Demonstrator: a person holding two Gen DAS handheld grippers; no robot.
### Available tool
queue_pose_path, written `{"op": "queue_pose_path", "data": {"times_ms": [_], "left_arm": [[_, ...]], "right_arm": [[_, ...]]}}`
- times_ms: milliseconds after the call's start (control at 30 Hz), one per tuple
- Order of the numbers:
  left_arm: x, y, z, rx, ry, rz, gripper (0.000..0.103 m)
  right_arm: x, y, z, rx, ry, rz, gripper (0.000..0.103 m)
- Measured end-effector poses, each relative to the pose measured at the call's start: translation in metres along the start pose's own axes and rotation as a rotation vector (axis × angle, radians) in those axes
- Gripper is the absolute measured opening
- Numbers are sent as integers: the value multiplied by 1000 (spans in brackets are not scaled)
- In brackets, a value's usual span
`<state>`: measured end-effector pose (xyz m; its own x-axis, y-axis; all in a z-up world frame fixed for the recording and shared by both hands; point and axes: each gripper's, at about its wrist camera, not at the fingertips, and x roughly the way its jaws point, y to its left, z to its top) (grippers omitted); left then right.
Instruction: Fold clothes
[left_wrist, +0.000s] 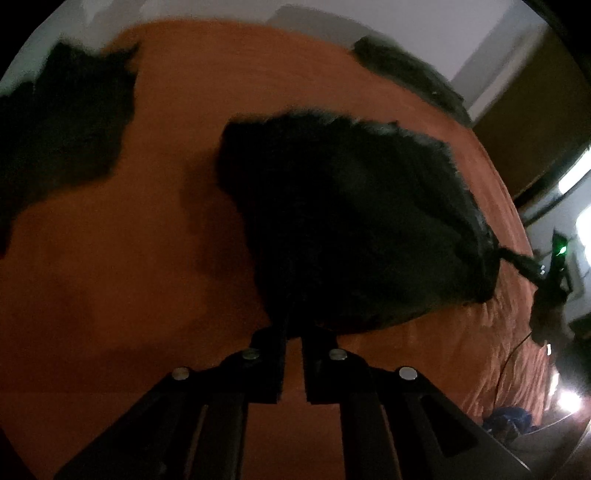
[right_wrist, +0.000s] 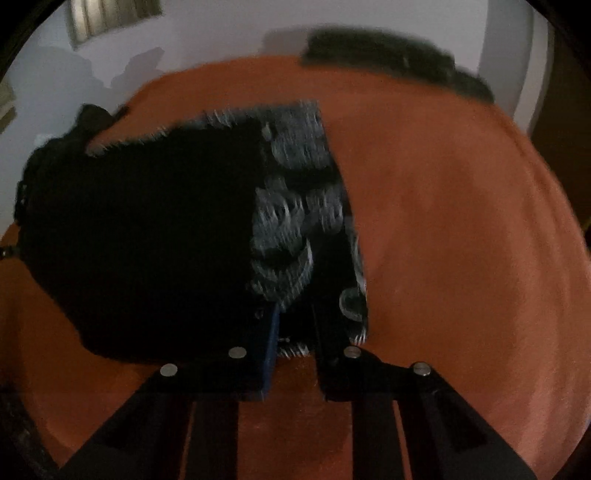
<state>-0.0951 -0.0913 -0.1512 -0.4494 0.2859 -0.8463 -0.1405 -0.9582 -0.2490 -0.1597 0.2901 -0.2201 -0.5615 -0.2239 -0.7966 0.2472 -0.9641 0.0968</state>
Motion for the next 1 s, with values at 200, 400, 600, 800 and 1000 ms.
{"op": "queue_pose_path", "data": {"times_ms": [200, 400, 600, 800, 1000], "left_arm": [[-31, -54, 50, 227, -215, 23, 24], [22, -73, 93, 217, -217, 44, 46], [92, -44, 111, 61, -159, 339, 66], [103, -16, 118, -129, -199, 266, 76], [128, -9, 116, -132, -212, 324, 76]], "right_arm": [[-13, 51, 23, -86, -29, 184, 16], [38, 59, 4, -86, 208, 163, 16], [33, -27, 0, 109, 224, -14, 4], [10, -32, 73, 61, 68, 41, 7], [77, 34, 162, -85, 58, 199, 7]]}}
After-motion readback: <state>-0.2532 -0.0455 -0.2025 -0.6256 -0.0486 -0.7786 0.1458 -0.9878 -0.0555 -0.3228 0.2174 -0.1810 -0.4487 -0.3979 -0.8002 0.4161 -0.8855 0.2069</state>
